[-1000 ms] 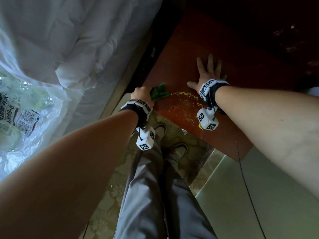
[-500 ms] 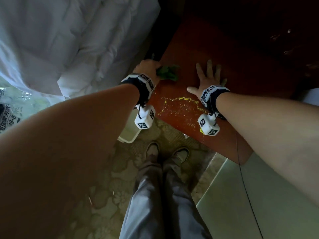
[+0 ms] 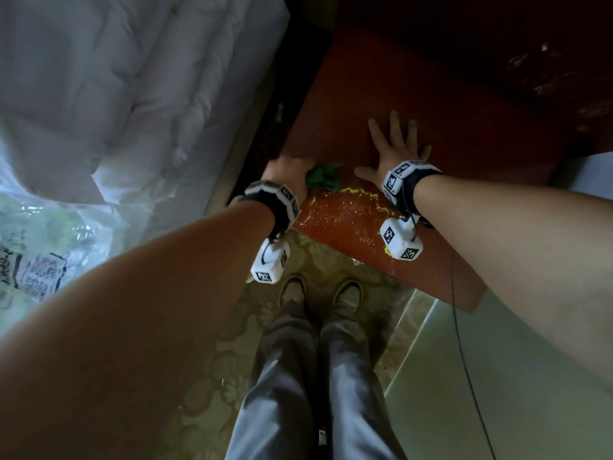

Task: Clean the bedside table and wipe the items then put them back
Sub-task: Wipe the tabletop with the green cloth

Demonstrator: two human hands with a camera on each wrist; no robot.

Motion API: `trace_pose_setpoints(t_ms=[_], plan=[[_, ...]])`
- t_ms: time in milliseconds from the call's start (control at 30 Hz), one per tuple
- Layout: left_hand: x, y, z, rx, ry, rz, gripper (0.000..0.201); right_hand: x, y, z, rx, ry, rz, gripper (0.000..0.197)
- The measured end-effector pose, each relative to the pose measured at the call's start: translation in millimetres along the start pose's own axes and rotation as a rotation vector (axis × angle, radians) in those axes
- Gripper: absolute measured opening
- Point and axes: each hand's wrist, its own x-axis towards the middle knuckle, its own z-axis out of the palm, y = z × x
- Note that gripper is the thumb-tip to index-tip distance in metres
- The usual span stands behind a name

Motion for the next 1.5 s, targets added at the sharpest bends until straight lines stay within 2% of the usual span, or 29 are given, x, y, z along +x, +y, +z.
trace_pose_setpoints(t_ms=[167,233,300,433,600,733,900,1067,1200,1333,1500], plan=[[-31,9,27,-0.083,-0.052,0.019,0.048,0,0,0,-0.002,-0.002,0.008,0.095],[-33,10,25,-0.119,-0.055,0.01,0.045,-1,1,1,0.0,0.004,-0.002,0.095],[-31,8,16,-0.153,0.008,-0.01,0.039,-2,1,1,-0.007,0.017,-0.015,0.095],[-31,-10,-1,-0.201,0.122,-0.111,0.041,-5,-1,0,-0.007,0.021,-0.012,0.096],[-39,-37,14,-0.25,0.119,-0.275,0.04,-4,-2,-1,-0.017,0.023,-0.01,0.095],[-43,-30,33,-0.349,0.12,-0.34,0.041,-2,-1,0,-0.026,0.024,-0.017,0.093],[-44,-1,49,-0.347,0.066,-0.3,0.044,-3,-2,-1,-0.038,0.021,-0.019,0.092],[-47,25,64,-0.438,0.06,-0.292,0.048,-1,-2,1,-0.04,0.026,-0.022,0.093],[-45,36,69,-0.442,-0.02,-0.236,0.045,-1,-2,3,-0.038,0.025,-0.02,0.094],[-34,34,48,-0.391,-0.058,-0.178,0.04,-1,-2,2,-0.035,0.015,-0.023,0.092],[-15,20,2,-0.273,0.011,-0.144,0.036,-1,-1,2,-0.031,0.015,-0.029,0.095]])
